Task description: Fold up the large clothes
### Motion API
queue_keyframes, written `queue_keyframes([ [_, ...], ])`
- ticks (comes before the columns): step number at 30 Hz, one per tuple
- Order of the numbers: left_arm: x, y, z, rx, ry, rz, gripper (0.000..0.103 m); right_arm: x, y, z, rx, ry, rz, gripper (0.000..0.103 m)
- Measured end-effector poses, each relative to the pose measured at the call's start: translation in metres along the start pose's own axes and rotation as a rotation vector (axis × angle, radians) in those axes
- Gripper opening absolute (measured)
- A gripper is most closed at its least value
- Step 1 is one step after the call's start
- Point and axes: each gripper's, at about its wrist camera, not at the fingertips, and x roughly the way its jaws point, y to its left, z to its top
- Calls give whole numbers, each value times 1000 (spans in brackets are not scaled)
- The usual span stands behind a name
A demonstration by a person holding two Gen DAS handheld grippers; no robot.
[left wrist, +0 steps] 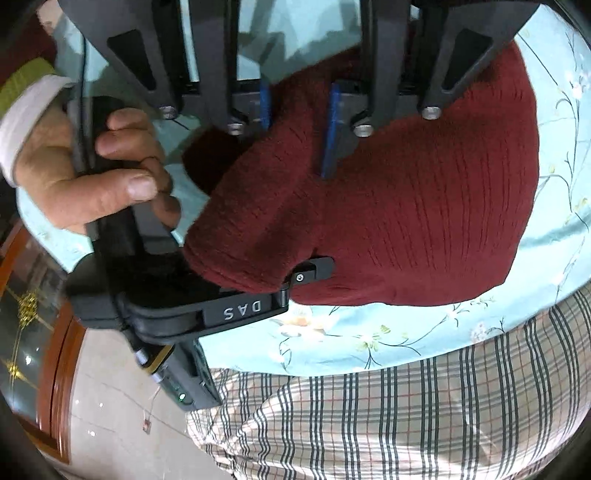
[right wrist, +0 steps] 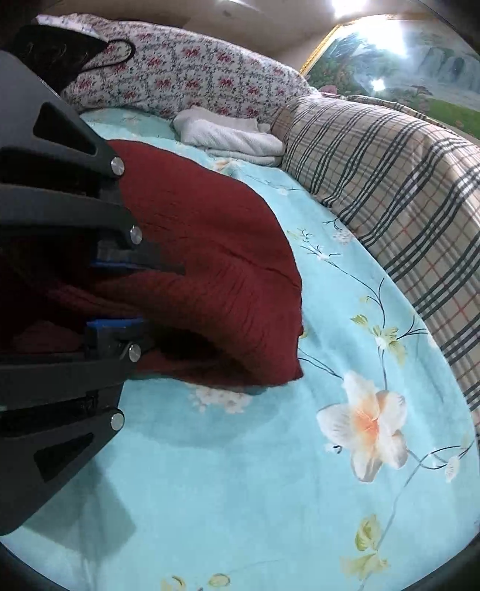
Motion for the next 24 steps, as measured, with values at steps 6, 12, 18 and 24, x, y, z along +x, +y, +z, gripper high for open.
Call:
queue_keyframes([
  [6, -50, 14, -6, -90, -14, -79, 70, -20, 7, -8, -5, -20, -84, 45],
  [12, -96, 70, -5, -228, -71, -52, 86, -40, 0, -15, 47, -36, -35, 78],
  [18, -83, 156, -5, -502, -80, -110, 87, -26, -5, -14, 95, 19, 26, 78],
  [24, -19, 207, 3, -628, 83, -276, 87, -9, -10, -9, 112, 77, 32, 79],
])
